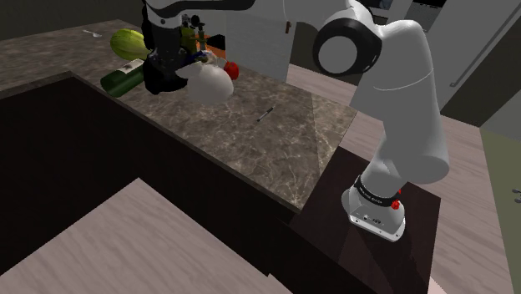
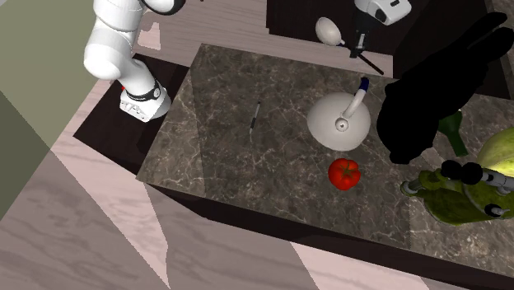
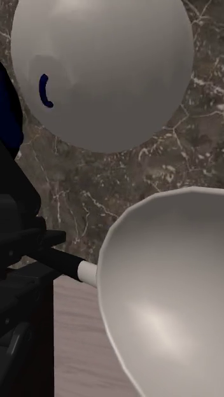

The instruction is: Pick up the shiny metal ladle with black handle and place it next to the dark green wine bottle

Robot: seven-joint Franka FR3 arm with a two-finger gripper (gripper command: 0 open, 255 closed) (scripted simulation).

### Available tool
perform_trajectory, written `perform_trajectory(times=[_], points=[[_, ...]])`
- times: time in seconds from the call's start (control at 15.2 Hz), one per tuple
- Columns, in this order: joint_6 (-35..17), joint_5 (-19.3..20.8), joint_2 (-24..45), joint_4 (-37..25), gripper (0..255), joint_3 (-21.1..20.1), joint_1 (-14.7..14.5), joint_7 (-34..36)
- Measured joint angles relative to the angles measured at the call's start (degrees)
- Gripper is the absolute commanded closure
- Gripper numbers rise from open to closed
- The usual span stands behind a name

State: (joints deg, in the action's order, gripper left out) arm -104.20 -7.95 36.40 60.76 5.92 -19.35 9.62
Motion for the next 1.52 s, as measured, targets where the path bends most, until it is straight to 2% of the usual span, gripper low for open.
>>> perform_trajectory(times=[0.66, 1.52], points=[[-8.02, -0.23, -0.35, 8.43, 255, -0.07, -0.40, -0.69], [-16.45, -0.79, 1.87, 14.66, 255, -0.37, -0.56, -1.54]])
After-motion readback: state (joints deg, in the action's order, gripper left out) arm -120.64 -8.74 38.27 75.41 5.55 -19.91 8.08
